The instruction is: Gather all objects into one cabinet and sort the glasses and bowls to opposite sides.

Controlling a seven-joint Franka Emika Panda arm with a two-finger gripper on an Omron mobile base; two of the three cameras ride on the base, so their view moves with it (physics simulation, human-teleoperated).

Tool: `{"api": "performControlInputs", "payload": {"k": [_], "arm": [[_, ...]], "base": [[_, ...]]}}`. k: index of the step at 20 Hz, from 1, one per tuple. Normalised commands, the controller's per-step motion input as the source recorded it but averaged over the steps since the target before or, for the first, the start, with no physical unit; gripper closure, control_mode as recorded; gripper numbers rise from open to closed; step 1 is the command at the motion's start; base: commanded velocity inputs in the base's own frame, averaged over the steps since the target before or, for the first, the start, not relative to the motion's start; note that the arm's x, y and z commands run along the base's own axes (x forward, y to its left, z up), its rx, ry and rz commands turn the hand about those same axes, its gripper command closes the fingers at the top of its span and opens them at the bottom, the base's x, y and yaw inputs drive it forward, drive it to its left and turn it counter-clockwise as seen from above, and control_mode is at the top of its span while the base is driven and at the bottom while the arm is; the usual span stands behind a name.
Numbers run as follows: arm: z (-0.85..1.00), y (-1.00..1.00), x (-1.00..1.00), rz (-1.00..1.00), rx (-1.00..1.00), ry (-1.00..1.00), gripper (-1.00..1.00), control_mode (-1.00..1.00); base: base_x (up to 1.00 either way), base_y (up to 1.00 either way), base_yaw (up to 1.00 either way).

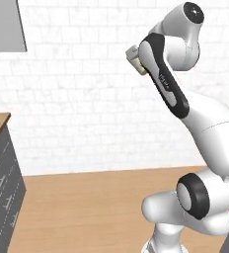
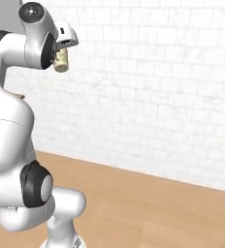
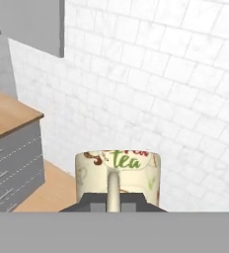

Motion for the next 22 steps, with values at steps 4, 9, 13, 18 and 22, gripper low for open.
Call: {"api": "performControlInputs", "payload": {"k": [4, 9, 13, 18, 22], "arm": [[0.00, 0.00, 0.00, 0.00, 0.00, 0.00, 1.00, 1.00], [0.00, 0.00, 0.00, 0.00, 0.00, 0.00, 1.00, 1.00], [0.00, 0.00, 0.00, 0.00, 0.00, 0.00, 1.00, 1.00], [0.00, 0.00, 0.00, 0.00, 0.00, 0.00, 1.00, 1.00], [0.00, 0.00, 0.00, 0.00, 0.00, 0.00, 1.00, 1.00]], "base": [[0.78, -0.03, 0.23], [0.50, 0.01, 0.36], [0.14, 0.19, 0.55], [0.11, 0.22, 0.52], [0.72, 0.27, 0.20]]}}
